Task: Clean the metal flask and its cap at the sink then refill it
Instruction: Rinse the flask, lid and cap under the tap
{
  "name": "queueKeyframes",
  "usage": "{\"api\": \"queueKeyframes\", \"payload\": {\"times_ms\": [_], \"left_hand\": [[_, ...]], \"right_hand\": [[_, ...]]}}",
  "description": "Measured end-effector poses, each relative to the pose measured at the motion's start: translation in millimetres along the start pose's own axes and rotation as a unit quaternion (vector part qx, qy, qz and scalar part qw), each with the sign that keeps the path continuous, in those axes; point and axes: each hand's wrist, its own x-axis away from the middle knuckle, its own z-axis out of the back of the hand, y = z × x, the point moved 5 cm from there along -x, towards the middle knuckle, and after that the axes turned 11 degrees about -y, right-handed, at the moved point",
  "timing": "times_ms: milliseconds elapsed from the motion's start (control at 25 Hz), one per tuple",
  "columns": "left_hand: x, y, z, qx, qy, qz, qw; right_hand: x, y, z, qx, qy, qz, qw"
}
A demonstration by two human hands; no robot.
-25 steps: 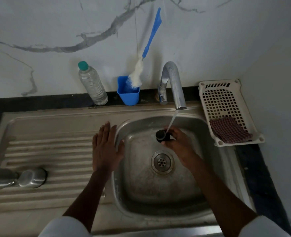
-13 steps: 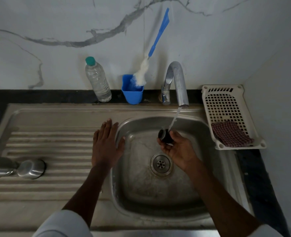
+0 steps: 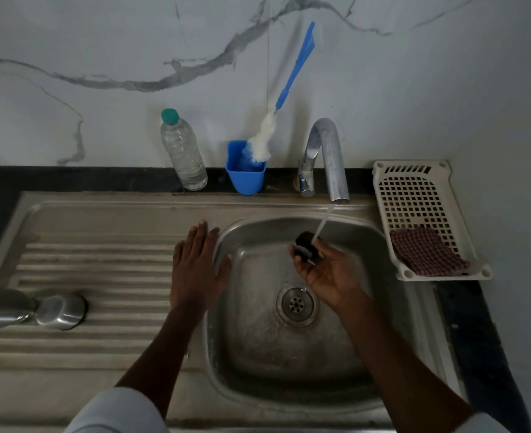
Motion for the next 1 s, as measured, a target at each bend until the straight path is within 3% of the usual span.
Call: {"api": "queueKeyframes", "payload": {"times_ms": [120,280,320,360,440,480,520,640,680,720,800,880,1000], "left_hand": [[1.7,1.0,1.5,0.004,-0.003,0.0,1.0],[1.2,1.3,1.8,0.004,-0.008,0.005,1.0],[1.0,1.0,1.7,0.002,-0.007,0.005,1.0],[0.5,0.7,1.2,0.002,-0.007,0.004,1.0],[0.8,0.9,0.6,-0.002,-0.004,0.004,1.0],[1.2,0.8,0.1,-0.004,-0.004,0.005,1.0],[1.2,0.9,-0.4,-0.004,-0.004,0.005,1.0],[1.1,1.3,1.0,-0.003,0.0,0.004,1.0],[0.9,1.2,1.2,-0.002,0.001,0.005,1.0],[1.1,1.6,1.6,0.0,0.0,0.004,1.0],[1.7,2.2,1.8,0.002,-0.001,0.003,1.0],[1.5,2.4,2.2,-0.002,-0.002,0.004,1.0],[1.5,2.4,2.4,-0.001,-0.007,0.005,1.0]], "right_hand": [[0.8,-2.0,-1.5,0.168,0.006,0.055,0.984],[7.1,-2.2,-1.3,0.1,-0.036,0.062,0.992],[6.3,-1.4,-1.3,0.129,-0.024,0.057,0.99],[7.0,-2.3,-1.1,0.209,-0.006,0.061,0.976],[7.5,-9.0,4.2,0.417,0.053,0.108,0.901],[6.0,-11.0,9.5,0.458,0.069,0.125,0.877],[5.5,-14.1,11.9,0.454,0.068,0.141,0.877],[3.9,-15.5,5.7,0.278,0.029,0.126,0.952],[4.3,-13.7,1.8,0.271,0.03,0.106,0.956],[6.4,-15.2,-4.6,0.331,0.03,0.099,0.938],[8.1,-18.9,-7.4,0.497,0.05,0.123,0.857],[5.8,-19.6,0.0,0.54,0.067,0.149,0.825],[5.6,-14.7,3.8,0.345,0.045,0.157,0.924]]}}
